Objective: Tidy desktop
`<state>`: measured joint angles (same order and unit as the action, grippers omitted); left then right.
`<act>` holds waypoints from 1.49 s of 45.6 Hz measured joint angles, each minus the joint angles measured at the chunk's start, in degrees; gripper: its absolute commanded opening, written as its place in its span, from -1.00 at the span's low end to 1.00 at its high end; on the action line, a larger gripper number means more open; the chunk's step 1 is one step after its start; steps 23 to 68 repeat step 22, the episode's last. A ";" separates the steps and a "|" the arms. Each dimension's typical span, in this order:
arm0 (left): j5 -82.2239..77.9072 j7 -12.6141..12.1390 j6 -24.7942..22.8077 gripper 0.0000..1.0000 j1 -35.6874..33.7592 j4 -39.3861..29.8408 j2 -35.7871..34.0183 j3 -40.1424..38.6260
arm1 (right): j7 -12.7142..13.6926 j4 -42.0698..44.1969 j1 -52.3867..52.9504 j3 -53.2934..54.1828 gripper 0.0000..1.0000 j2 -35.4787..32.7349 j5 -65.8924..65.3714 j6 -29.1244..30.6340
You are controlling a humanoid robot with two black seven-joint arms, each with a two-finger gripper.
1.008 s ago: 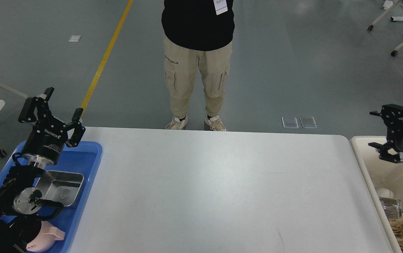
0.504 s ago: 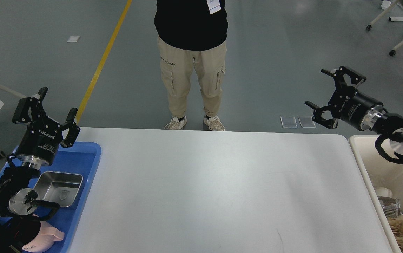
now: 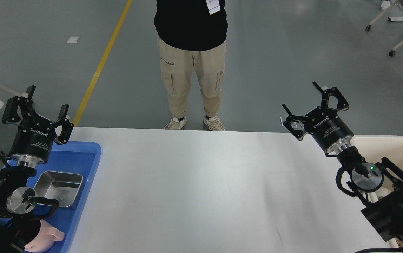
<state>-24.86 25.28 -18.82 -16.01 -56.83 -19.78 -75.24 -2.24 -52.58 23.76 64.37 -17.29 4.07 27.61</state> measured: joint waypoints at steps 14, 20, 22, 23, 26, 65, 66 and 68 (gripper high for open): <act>4.59 -0.05 0.03 0.94 0.01 0.12 1.76 -1.70 | -1.86 0.14 -6.31 1.37 1.00 4.62 -0.29 0.18; 4.85 -0.09 -0.07 0.94 0.02 0.14 4.43 -1.89 | -2.79 0.22 -7.37 3.75 1.00 6.40 -0.29 0.25; 4.87 -0.09 -0.07 0.94 0.02 0.14 4.97 -1.93 | -2.87 0.37 -7.58 4.96 1.00 7.08 -0.30 0.24; 4.87 -0.09 -0.07 0.94 0.02 0.14 4.97 -1.93 | -2.87 0.37 -7.58 4.96 1.00 7.08 -0.30 0.24; 4.87 -0.09 -0.07 0.94 0.02 0.14 4.97 -1.93 | -2.87 0.37 -7.58 4.96 1.00 7.08 -0.30 0.24; 4.87 -0.09 -0.07 0.94 0.02 0.14 4.97 -1.93 | -2.87 0.37 -7.58 4.96 1.00 7.08 -0.30 0.24; 4.87 -0.09 -0.07 0.94 0.02 0.14 4.97 -1.93 | -2.87 0.37 -7.58 4.96 1.00 7.08 -0.30 0.24; 4.87 -0.09 -0.07 0.94 0.02 0.14 4.97 -1.93 | -2.87 0.37 -7.58 4.96 1.00 7.08 -0.30 0.24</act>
